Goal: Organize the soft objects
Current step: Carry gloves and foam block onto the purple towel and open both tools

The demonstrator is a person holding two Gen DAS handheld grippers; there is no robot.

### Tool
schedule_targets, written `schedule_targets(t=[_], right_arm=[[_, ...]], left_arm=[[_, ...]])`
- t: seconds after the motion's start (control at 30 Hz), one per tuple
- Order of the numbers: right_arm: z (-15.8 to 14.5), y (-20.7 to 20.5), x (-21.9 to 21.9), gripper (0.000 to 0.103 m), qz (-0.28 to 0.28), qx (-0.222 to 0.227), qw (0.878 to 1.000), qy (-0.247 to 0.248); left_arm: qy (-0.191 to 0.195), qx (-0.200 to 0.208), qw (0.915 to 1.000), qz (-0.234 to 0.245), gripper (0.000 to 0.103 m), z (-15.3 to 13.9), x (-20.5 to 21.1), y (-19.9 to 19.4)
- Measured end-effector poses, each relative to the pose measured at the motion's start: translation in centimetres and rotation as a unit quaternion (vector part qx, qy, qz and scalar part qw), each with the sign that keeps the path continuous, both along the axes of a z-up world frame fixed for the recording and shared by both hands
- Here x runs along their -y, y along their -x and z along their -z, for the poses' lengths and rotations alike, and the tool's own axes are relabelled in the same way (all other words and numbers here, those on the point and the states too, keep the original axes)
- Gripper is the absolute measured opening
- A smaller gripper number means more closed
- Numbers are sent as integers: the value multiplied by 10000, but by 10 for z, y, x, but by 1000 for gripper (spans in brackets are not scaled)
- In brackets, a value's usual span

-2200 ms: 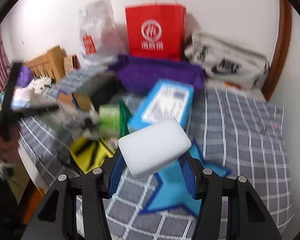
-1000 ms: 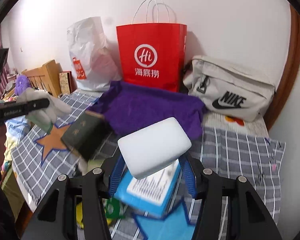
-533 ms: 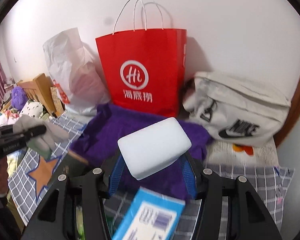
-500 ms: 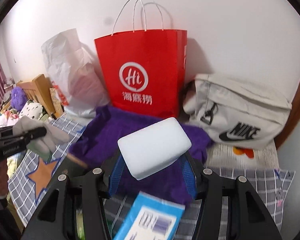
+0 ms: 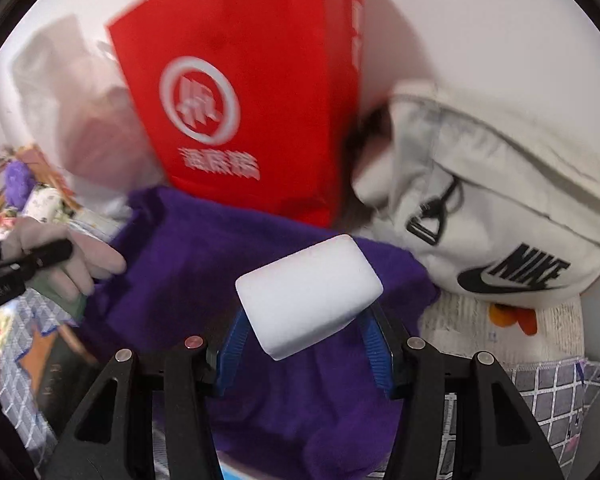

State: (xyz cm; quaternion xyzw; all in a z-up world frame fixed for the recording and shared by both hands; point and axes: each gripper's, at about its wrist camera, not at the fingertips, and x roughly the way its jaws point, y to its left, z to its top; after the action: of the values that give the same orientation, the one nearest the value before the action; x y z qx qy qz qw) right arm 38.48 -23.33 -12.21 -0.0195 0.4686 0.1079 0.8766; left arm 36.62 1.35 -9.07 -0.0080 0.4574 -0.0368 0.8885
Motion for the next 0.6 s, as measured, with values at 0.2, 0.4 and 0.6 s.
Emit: schedule_targets(t=[0.2, 0.4, 0.6], right_arm=[[26, -15, 12, 54, 54, -349, 9993, -83], [38, -20, 17, 54, 10, -487, 9985, -237], [47, -29, 16, 54, 65, -576, 9980, -269]], left_arm=[[-54, -81, 10000, -7, 24, 16, 11, -27], [313, -168, 9993, 105, 24, 32, 10, -44], [517, -267, 9983, 99, 24, 45, 4, -55]])
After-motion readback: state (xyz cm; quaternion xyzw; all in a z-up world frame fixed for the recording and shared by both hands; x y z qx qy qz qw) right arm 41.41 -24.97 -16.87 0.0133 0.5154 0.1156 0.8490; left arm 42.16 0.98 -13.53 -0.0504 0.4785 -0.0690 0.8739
